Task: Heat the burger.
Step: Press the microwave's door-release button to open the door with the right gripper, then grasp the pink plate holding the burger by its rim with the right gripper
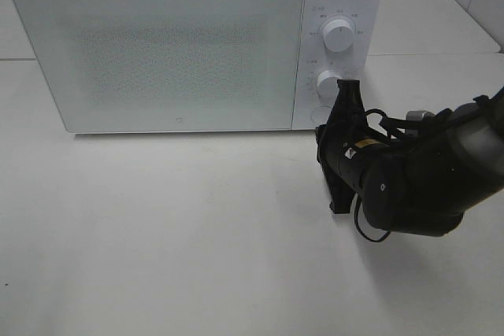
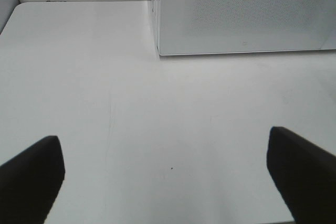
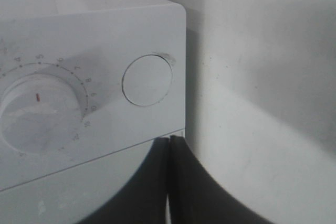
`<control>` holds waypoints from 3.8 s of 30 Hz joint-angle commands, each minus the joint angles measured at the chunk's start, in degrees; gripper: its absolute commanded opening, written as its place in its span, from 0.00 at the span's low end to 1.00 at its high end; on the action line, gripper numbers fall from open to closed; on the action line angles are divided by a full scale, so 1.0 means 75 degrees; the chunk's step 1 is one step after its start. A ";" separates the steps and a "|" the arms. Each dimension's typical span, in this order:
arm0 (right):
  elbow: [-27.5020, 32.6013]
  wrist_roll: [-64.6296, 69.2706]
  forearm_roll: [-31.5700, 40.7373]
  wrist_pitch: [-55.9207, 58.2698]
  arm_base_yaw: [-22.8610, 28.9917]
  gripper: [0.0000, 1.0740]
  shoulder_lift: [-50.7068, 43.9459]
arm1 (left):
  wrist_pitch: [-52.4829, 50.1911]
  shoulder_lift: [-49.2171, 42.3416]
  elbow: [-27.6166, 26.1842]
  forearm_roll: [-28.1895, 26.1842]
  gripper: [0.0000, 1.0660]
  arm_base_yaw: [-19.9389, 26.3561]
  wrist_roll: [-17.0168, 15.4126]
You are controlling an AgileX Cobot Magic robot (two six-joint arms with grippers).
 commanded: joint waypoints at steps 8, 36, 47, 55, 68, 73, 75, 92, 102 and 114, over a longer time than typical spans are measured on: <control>-0.0833 0.0000 -0.0466 0.0283 -0.0512 0.00 0.0519 | -0.0130 -0.0168 0.0015 -0.0031 0.95 0.0031 -0.0061; -0.1650 -0.0374 -0.0237 -0.0848 -0.0756 0.00 0.1169 | -0.0130 -0.0168 0.0015 -0.0031 0.95 0.0031 -0.0061; -0.2521 -0.0688 -0.0237 -0.1788 -0.0932 0.00 0.1620 | -0.0130 -0.0168 0.0015 -0.0031 0.95 0.0031 -0.0061; -0.2620 -0.0863 -0.0214 -0.1604 -0.0932 0.00 0.1620 | -0.0130 -0.0168 0.0015 -0.0031 0.95 0.0031 -0.0061; -0.2536 -0.0833 -0.0237 -0.0581 -0.0901 0.00 0.1383 | -0.0130 -0.0168 0.0015 -0.0031 0.95 0.0031 -0.0061; -0.2193 -0.0840 -0.0206 0.0122 -0.0901 0.00 0.0924 | -0.0130 -0.0168 0.0015 -0.0031 0.95 0.0031 -0.0061; -0.2017 -0.0886 -0.0214 0.0466 -0.0901 0.00 0.0733 | -0.0130 -0.0168 0.0015 -0.0031 0.95 0.0031 -0.0061; -0.0390 -0.1757 -0.0649 0.2330 -0.0901 0.00 -0.0993 | -0.0130 -0.0168 0.0015 -0.0031 0.95 0.0031 -0.0061; -0.0130 -0.4202 -0.1482 0.4736 -0.0985 0.00 -0.2185 | -0.0130 -0.0168 0.0015 -0.0031 0.95 0.0031 -0.0061; -0.1268 -0.8701 -0.2193 0.9274 -0.1459 0.00 -0.3048 | -0.0130 -0.0168 0.0015 -0.0031 0.95 0.0031 -0.0061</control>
